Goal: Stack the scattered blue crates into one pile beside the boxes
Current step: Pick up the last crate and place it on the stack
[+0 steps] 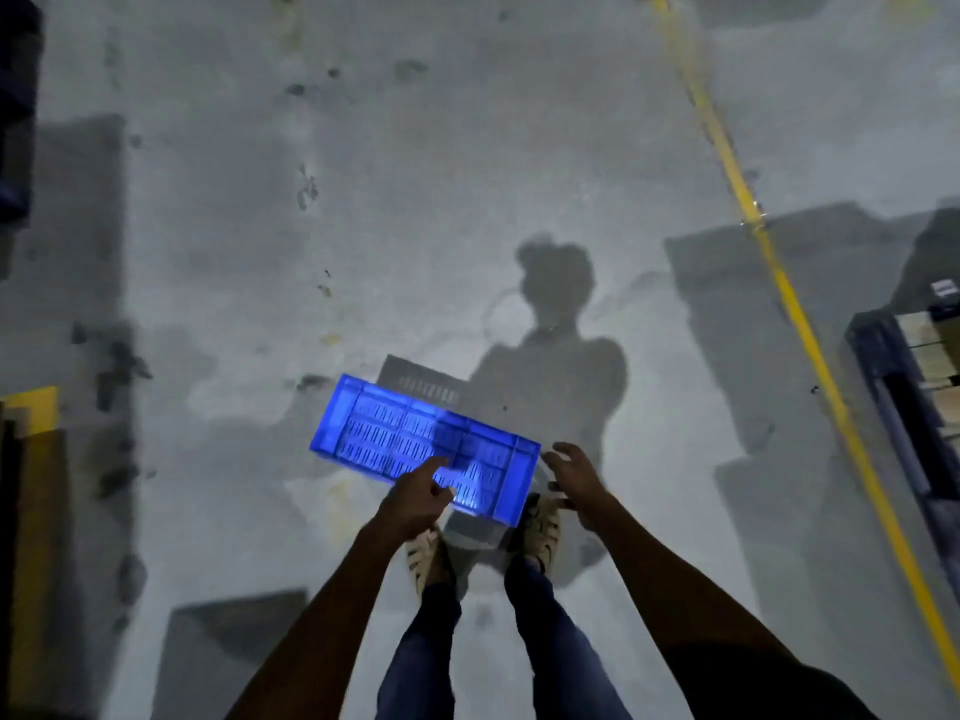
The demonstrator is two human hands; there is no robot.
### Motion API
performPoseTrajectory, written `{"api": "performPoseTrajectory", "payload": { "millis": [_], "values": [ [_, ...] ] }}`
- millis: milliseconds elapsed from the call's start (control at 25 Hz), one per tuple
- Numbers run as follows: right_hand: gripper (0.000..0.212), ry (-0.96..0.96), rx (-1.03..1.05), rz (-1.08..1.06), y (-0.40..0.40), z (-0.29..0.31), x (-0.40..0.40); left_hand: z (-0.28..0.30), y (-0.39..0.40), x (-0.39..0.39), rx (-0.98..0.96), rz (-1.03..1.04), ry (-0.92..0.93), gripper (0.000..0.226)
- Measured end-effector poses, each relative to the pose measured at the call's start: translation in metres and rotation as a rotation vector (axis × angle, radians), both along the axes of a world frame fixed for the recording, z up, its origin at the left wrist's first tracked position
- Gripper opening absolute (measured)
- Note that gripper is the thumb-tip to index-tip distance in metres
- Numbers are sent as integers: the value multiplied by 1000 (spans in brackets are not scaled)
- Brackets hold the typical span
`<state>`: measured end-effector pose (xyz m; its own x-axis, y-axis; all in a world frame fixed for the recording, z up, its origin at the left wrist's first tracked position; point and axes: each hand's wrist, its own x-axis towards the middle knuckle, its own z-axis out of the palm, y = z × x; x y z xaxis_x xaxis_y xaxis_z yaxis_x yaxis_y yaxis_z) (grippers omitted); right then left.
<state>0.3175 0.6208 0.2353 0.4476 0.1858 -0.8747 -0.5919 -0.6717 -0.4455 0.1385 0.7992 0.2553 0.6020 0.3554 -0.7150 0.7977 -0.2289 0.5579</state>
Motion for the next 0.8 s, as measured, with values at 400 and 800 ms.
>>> {"api": "performPoseTrajectory", "payload": {
  "millis": [400, 800],
  "values": [
    [64, 249, -161, -207, 15, -237, 54, -225, -4, 79, 59, 72, 27, 68],
    [8, 538, -65, -377, 38, -280, 45, -271, 3, 98, 243, -2, 294, 89]
  ]
}}
